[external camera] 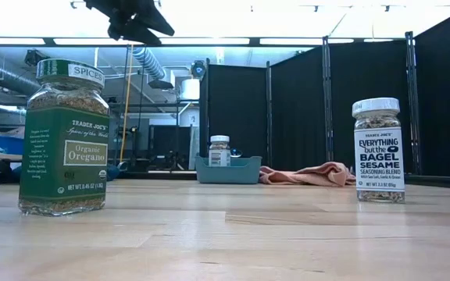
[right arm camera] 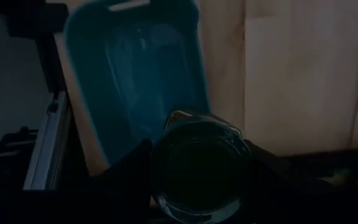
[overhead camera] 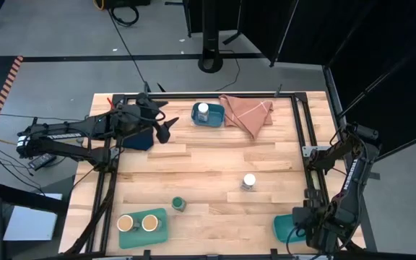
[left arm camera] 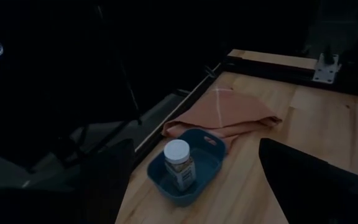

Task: Sort spices by type
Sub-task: Put the top green seasoning bottle into the green bin

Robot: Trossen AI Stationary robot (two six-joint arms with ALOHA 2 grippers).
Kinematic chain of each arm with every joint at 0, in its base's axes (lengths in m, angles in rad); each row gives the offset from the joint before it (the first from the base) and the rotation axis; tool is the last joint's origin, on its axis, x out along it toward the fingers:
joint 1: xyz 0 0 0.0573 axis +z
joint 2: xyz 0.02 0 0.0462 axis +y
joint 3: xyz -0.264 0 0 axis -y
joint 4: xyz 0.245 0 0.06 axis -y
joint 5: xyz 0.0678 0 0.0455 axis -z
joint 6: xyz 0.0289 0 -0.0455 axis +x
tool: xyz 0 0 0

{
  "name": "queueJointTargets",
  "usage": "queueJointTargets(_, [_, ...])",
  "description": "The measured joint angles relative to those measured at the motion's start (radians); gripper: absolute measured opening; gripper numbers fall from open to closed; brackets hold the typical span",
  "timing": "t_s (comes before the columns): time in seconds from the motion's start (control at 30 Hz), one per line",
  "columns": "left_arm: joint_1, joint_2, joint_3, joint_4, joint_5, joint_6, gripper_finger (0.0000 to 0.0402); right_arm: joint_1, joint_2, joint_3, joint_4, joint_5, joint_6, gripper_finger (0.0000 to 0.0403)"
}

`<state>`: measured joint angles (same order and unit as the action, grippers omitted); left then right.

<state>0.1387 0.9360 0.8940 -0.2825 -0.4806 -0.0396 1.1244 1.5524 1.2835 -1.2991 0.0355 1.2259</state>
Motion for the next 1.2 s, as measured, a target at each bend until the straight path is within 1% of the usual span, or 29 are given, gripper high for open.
queueJointTargets(0.2, [0.0, 0.007, 0.001, 0.0, -0.039, -0.001, 0.0351, 0.008, 0.0, 0.0, 0.085, 0.013, -0.097, 0.0208])
queueJointTargets(0.3, [0.0, 0.013, 0.001, 0.001, -0.049, -0.001, 0.0351, 0.033, 0.0, -0.002, 0.086, 0.048, -0.128, 0.0208])
queueJointTargets(0.4, [0.0, 0.022, 0.002, -0.007, -0.053, -0.017, 0.0351, 0.064, 0.0, -0.023, 0.089, 0.073, -0.127, 0.0208])
queueJointTargets(0.5, [0.0, 0.04, 0.003, 0.011, -0.058, -0.024, 0.0351, 0.096, 0.0, -0.057, 0.121, 0.073, -0.111, 0.0208])
queueJointTargets(0.7, [0.0, 0.074, 0.001, -0.004, -0.058, -0.05, 0.0351, 0.147, 0.0, -0.107, 0.166, 0.07, -0.102, 0.0213])
queueJointTargets(0.93, [0.0, 0.116, 0.001, -0.001, -0.058, -0.094, 0.0351, 0.153, 0.0, -0.139, 0.196, 0.077, -0.123, 0.0214])
queueJointTargets(1.07, [0.0, 0.12, 0.001, 0.003, -0.058, -0.103, 0.0351, 0.153, 0.0, -0.155, 0.238, 0.076, -0.137, 0.0224])
queueJointTargets(1.2, [0.0, 0.119, 0.001, 0.009, -0.058, -0.104, 0.0351, 0.153, 0.0, -0.171, 0.279, 0.071, -0.159, 0.0219])
